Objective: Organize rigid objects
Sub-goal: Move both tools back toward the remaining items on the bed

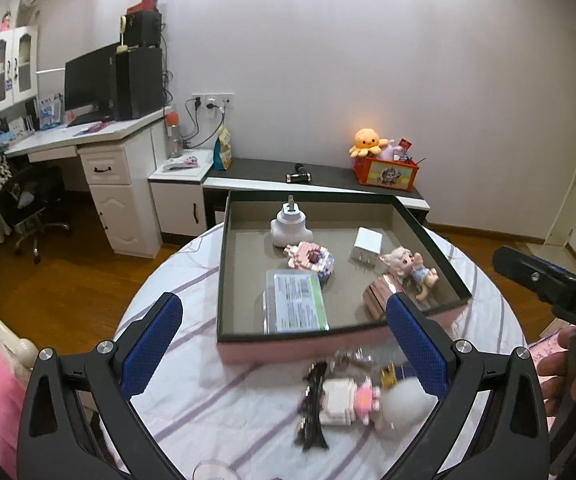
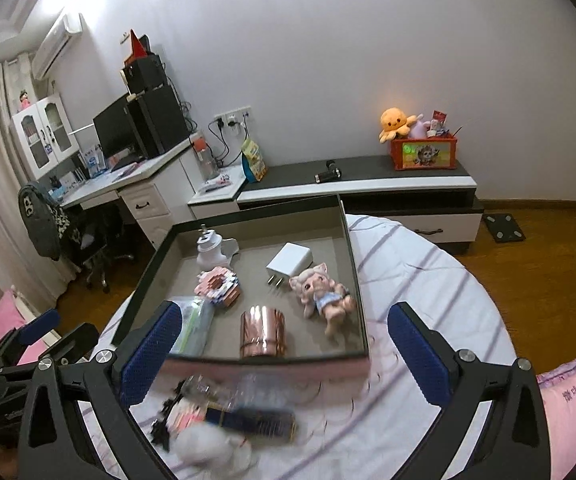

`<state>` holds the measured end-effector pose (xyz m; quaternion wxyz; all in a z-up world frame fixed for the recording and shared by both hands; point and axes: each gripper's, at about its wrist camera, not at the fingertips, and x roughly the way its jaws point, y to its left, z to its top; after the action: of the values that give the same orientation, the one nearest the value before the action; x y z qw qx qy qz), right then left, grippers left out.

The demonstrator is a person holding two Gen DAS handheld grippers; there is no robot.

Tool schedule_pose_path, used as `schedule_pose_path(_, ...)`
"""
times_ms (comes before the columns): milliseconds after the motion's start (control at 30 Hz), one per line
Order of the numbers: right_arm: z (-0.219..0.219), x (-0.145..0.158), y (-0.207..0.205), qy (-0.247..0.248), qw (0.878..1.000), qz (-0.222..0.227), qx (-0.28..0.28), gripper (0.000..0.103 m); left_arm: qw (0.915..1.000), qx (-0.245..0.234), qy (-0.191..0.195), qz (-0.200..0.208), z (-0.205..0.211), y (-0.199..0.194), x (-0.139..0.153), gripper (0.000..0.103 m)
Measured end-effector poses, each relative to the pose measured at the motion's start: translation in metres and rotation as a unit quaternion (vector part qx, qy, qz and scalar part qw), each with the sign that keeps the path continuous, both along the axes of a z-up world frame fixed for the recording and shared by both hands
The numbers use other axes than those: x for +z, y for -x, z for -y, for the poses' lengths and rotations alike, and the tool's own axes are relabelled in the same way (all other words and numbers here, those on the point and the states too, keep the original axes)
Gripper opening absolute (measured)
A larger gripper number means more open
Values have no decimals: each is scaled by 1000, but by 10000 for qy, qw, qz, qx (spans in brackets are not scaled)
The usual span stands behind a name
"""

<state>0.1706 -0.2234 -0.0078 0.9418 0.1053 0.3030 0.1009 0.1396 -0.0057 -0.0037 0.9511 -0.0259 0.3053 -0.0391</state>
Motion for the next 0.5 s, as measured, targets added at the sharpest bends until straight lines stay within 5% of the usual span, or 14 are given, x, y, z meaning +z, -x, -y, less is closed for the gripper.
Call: schedule_pose_path(500, 2, -11, 106, 153, 9993, 164, -285, 103, 9998, 144, 108, 85, -12, 90, -6, 103)
